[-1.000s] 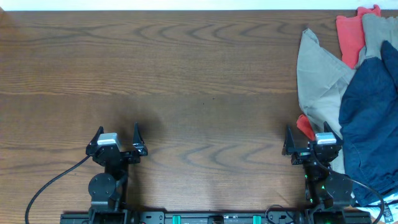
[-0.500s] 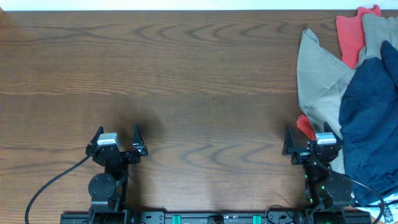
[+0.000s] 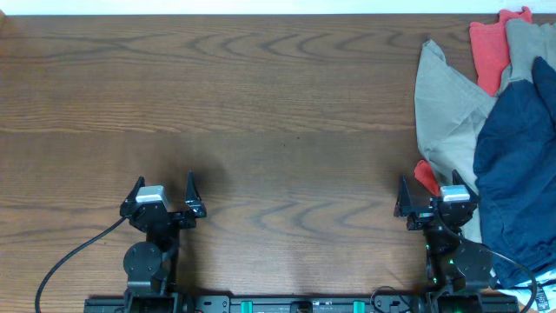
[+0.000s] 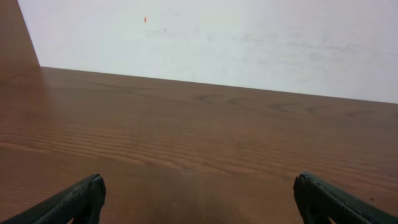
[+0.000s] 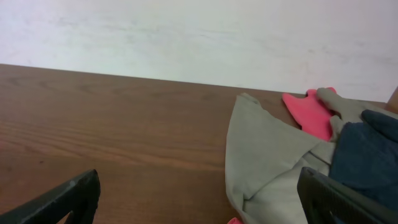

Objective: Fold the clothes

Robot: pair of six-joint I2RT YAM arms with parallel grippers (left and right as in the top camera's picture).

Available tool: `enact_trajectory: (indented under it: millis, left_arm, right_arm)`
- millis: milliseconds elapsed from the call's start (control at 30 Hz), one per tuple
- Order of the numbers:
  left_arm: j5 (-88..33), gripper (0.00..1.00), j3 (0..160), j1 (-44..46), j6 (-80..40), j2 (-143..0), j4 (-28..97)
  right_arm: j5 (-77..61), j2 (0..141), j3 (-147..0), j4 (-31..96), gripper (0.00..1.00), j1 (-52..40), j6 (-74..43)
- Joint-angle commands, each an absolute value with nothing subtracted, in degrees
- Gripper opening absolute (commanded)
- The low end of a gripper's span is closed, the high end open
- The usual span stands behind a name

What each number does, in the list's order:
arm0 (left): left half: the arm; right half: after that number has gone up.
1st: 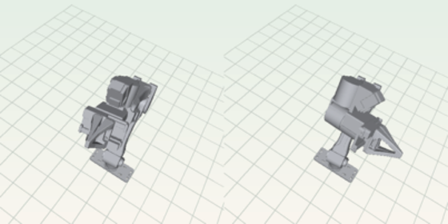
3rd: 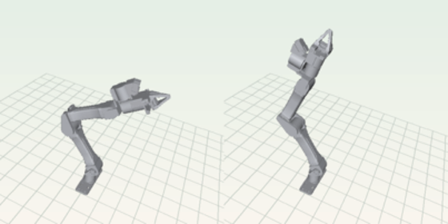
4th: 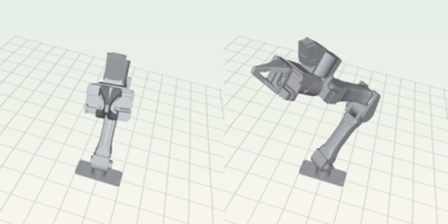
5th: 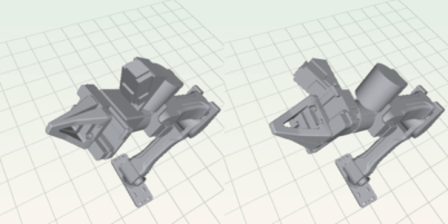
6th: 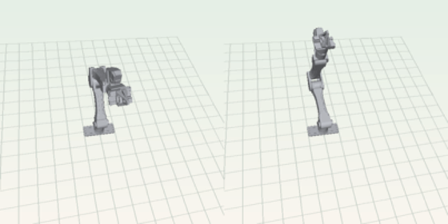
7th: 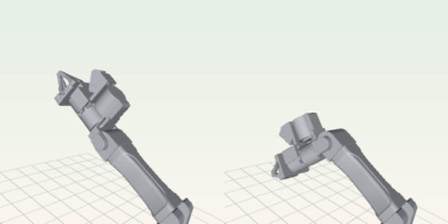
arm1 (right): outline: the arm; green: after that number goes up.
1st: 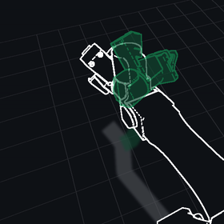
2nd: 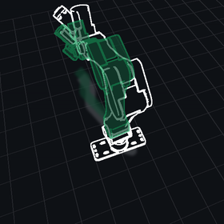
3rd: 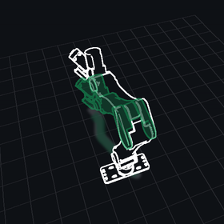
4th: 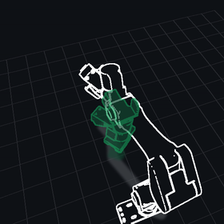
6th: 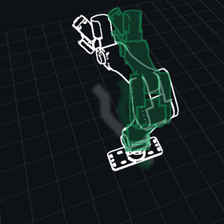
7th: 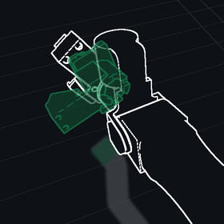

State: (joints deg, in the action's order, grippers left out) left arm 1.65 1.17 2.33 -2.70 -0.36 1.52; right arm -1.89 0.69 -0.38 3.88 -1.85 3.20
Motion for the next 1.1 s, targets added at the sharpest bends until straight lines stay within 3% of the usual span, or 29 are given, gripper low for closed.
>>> enact_trajectory:
  millis: [0, 400, 600, 800, 1067]
  left_arm:
    - [1.98, 0.98, 0.23, 2.11, -1.74, -0.27, 4.05]
    - [1.72, 0.98, 0.6, 2.11, -6.83, -1.02, 4.47]
    - [0.08, 0.98, 6.37, 2.11, -7.62, -5.74, 11.75]
    - [-2.24, 0.98, 16.91, 2.11, -7.6, -17.26, 20.56]
    - [-3.9, 0.97, 36.47, 2.11, -7.55, -39.27, 37.78]
  right_arm:
    - [-2.0, 0.38, -0.32, 4.1, 0.99, -2.31, 3.01]
    - [-1.21, 0.43, -0.73, 4.12, 0.99, -2.31, -2.2]
    - [1.48, 3.2, -5.23, 9.23, 0.99, -2.26, -2.31]
    - [4.34, 13.91, -14.74, 18.11, 0.99, -2.26, -2.33]
    - [3.49, 39.27, -33.69, 33.32, 0.99, -0.62, -2.39]
